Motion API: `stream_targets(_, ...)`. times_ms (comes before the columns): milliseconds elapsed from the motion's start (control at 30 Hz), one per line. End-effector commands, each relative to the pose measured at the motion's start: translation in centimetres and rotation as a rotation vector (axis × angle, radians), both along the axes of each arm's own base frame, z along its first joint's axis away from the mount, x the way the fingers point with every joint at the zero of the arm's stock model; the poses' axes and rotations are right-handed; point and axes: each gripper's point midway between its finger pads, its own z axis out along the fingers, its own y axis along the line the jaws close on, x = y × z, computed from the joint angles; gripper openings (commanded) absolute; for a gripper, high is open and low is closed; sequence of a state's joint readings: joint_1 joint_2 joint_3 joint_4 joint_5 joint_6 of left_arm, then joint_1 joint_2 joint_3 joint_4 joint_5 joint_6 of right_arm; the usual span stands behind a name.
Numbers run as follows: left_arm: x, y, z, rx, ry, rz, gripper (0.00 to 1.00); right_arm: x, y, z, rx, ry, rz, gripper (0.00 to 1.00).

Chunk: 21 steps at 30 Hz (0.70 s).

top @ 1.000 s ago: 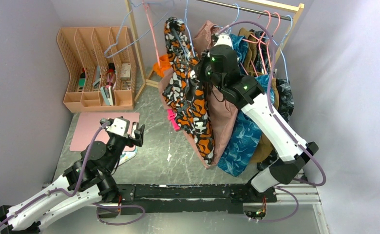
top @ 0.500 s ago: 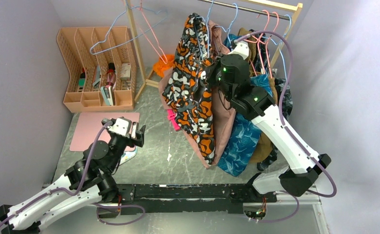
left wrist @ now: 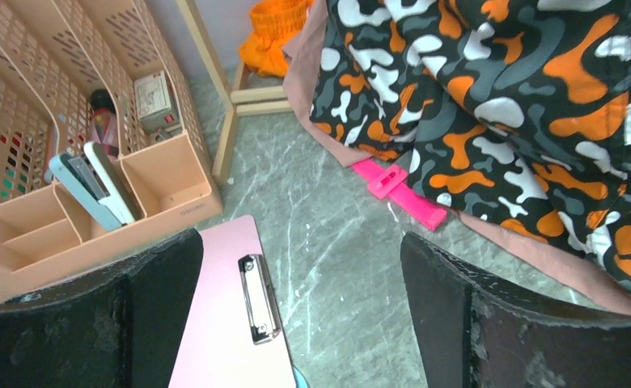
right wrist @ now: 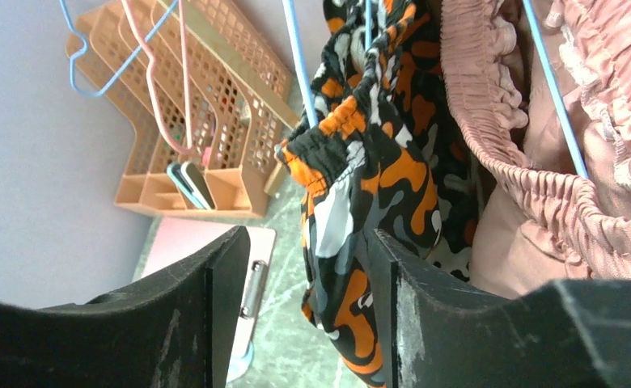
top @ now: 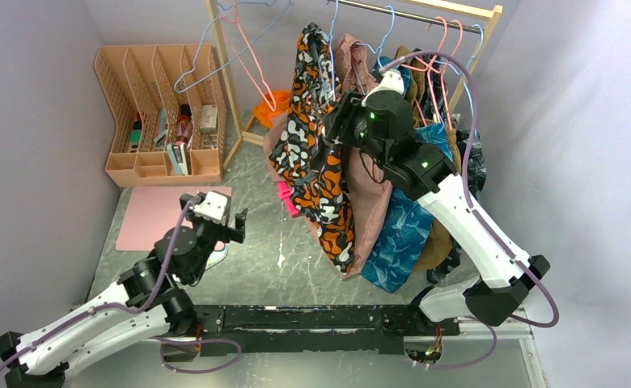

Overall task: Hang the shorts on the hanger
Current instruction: Place the hanger at the clothesline.

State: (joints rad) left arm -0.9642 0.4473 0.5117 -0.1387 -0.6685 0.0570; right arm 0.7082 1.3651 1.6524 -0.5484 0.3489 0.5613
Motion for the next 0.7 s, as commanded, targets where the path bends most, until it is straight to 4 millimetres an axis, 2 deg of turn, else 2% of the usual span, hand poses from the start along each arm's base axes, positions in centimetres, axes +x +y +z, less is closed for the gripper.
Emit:
stream_targets(0,0.9,-1.3,-0.3,-0.027,0.062,0.004,0.96,-1.7,-0.5,-1.8,-0.101,0.037,0.073,0.61)
stream_targets(67,1.7,-2.2,-0.8,-0.055,0.127,0.008,0.96,-2.6,-0.8,-2.9,-0.133,0.052,0.107,0.64)
stream_targets(133,2.9,-3.2,-2.4,-0.079,0.224,0.007,0.96,-3.7,-0.8,-4.0,-0.149,0.064,0.159,0.66)
stream_targets(167,3.4,-3.5,-2.8,-0.113,0.262,0.007,0.96,-4.3,-0.8,-5.2,-0.165,0.082,0.18,0.67)
stream_targets(267,5.0,-4.1,-3.7,-0.227,0.337,0.009,0.96,-5.6,-1.5,-6.8,-0.187,0.107,0.207,0.68)
stream_targets(467,7.6,-6.2,-4.0,-0.412,0.407,-0.019,0.96,-7.6,-2.0,-10.5,-0.227,0.173,0.267,0.69)
stream_targets(667,11.2,-8.1,-4.4,-0.488,0.435,-0.031,0.95,-7.9,-2.2,-13.8,-0.249,0.225,0.267,0.69)
